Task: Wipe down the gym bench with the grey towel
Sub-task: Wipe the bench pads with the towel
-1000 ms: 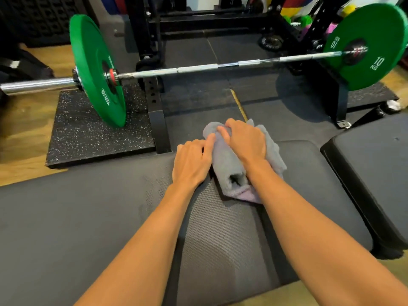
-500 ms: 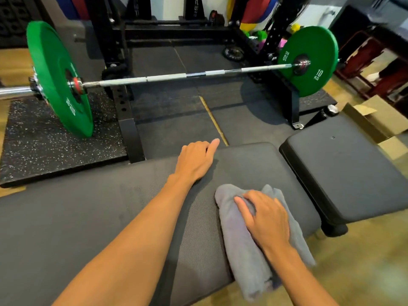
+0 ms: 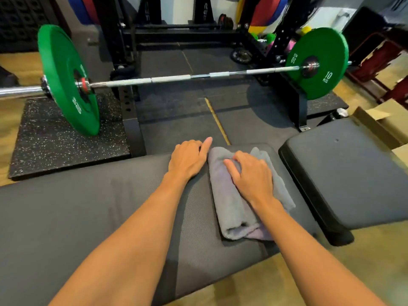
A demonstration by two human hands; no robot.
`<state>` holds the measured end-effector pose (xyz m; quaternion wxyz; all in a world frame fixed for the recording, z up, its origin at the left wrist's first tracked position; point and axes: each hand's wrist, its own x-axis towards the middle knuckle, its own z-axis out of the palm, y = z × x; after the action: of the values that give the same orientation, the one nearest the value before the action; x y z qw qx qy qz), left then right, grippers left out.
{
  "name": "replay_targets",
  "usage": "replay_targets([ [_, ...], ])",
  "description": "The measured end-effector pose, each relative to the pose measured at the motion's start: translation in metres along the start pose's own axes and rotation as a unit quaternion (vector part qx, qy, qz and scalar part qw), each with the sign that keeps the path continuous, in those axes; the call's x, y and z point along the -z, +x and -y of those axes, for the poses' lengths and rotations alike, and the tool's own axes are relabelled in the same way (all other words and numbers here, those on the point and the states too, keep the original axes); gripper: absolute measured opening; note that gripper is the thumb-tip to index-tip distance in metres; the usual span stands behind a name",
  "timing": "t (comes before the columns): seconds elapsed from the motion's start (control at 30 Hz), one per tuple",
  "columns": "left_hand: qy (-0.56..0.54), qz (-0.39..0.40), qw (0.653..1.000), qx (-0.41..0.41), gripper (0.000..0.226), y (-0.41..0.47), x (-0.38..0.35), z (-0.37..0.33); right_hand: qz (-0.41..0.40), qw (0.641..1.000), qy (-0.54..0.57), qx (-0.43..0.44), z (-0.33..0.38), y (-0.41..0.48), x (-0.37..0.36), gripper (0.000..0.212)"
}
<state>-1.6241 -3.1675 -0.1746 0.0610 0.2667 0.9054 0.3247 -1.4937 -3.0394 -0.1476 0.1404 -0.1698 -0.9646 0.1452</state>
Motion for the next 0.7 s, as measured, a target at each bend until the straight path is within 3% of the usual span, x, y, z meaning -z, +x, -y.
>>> replay_targets([
  [0.1,0.064,0.005,0.998,0.005,0.056,0.001,-0.01,-0.025,-0.004,1.0,0.0,0.0,-0.023,-0.073,0.026,0.031],
  [0.2,0.049,0.01,0.999,-0.019,0.054,0.005,-0.027,-0.055,-0.011,1.0,-0.003,0.02,-0.043,-0.112,0.039,0.03],
  [0.4,-0.001,-0.027,1.0,0.005,0.059,0.013,-0.049,-0.049,-0.063,0.998,-0.019,0.004,-0.049,-0.005,0.007,0.03],
  [0.53,0.014,-0.029,0.999,0.006,0.062,0.018,-0.048,-0.045,-0.014,0.999,-0.041,0.019,-0.046,0.085,-0.012,0.032],
  [0.7,0.034,-0.011,0.999,0.002,0.06,0.017,-0.046,-0.047,-0.028,0.999,0.011,0.022,-0.051,0.039,0.006,0.029],
])
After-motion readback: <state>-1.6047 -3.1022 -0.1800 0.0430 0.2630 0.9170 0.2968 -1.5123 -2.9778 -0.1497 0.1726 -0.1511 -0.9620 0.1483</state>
